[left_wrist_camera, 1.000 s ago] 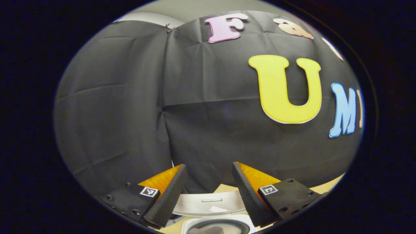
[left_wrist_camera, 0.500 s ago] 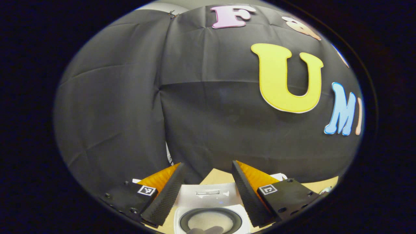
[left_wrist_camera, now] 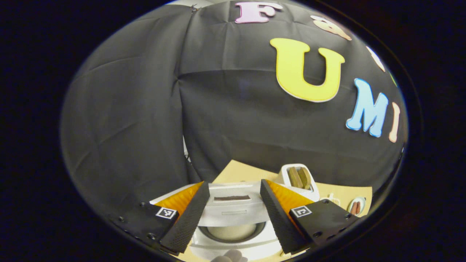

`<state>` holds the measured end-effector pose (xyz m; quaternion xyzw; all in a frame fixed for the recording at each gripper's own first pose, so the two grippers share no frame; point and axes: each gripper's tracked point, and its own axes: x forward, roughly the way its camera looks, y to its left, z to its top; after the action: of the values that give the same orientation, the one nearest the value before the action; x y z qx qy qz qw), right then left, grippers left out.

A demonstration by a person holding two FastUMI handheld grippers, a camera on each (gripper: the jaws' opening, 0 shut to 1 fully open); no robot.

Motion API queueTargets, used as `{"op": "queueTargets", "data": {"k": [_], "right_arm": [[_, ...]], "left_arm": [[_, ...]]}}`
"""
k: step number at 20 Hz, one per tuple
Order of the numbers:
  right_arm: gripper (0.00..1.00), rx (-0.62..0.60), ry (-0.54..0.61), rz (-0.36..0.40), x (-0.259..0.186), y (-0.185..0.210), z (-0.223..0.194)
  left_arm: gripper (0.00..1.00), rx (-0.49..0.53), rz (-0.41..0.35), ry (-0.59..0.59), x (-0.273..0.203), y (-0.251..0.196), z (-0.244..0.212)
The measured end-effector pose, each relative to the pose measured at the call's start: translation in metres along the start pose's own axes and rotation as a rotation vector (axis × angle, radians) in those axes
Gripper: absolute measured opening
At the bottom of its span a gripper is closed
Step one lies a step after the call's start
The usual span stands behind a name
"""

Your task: Close the left gripper, press the button to open the rice cooker; take a wooden spoon from the chopstick holder with the right hand, scoop a spoonful of rice and pour it into the rice cooker, then put the wooden spoon back into the chopstick holder.

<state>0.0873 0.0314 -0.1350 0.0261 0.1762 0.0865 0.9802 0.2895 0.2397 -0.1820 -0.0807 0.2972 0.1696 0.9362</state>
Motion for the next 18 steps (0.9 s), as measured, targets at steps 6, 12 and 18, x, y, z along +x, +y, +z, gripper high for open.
{"op": "queueTargets", "data": {"k": [6,12,18], "right_arm": [[0.97,0.032,0.026,0.006,-0.016,-0.007,-0.020],[0.98,0.055,0.050,0.022,-0.024,-0.009,-0.031],[0.98,0.072,0.076,0.038,-0.024,-0.011,-0.041]], "left_arm": [[1.00,-0.017,-0.019,0.161,-0.005,-0.001,-0.098],[0.97,0.046,-0.014,0.254,0.001,-0.004,-0.146],[0.98,0.059,-0.007,0.338,-0.003,0.001,-0.166]]}}
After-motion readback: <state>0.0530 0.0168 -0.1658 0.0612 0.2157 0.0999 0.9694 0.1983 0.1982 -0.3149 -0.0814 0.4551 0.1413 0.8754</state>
